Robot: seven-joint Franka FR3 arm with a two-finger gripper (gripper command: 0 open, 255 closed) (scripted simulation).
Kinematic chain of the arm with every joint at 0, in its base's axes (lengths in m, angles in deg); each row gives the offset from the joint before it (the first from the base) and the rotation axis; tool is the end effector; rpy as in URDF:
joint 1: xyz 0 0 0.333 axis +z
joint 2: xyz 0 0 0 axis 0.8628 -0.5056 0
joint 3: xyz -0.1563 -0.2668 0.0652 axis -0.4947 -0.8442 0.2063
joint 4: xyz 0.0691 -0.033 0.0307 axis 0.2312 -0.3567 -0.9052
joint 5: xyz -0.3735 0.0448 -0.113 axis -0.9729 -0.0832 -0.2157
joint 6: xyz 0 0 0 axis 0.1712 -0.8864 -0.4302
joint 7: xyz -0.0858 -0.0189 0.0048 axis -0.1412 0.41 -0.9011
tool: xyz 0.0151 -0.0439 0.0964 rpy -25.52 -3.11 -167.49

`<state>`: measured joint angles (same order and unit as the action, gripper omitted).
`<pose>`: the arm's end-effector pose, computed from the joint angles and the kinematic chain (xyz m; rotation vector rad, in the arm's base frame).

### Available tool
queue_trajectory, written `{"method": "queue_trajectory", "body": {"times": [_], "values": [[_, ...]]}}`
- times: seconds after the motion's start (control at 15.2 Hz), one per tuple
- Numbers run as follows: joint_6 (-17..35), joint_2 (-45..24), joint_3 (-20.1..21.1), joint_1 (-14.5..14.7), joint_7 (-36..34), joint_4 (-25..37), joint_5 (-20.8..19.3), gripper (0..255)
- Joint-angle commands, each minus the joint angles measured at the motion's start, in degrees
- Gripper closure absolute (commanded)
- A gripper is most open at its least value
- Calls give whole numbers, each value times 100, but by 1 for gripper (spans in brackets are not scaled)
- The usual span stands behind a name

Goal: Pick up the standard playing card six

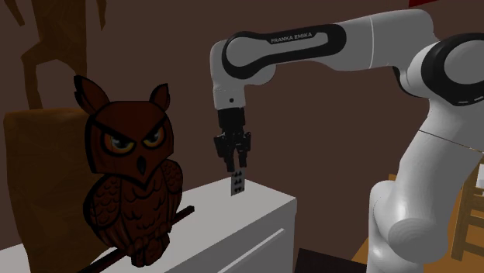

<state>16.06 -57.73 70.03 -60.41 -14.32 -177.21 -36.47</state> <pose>0.4295 0.0243 0.5722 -3.0532 0.3567 0.2451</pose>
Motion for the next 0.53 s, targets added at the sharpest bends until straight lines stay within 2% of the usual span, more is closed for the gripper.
{"method": "queue_trajectory", "body": {"times": [0.0, 0.46], "values": [[-33, -41, -9, -4, 11, -7, -1, 255], [-568, -120, -16, -10, -27, 608, -5, 255]]}}
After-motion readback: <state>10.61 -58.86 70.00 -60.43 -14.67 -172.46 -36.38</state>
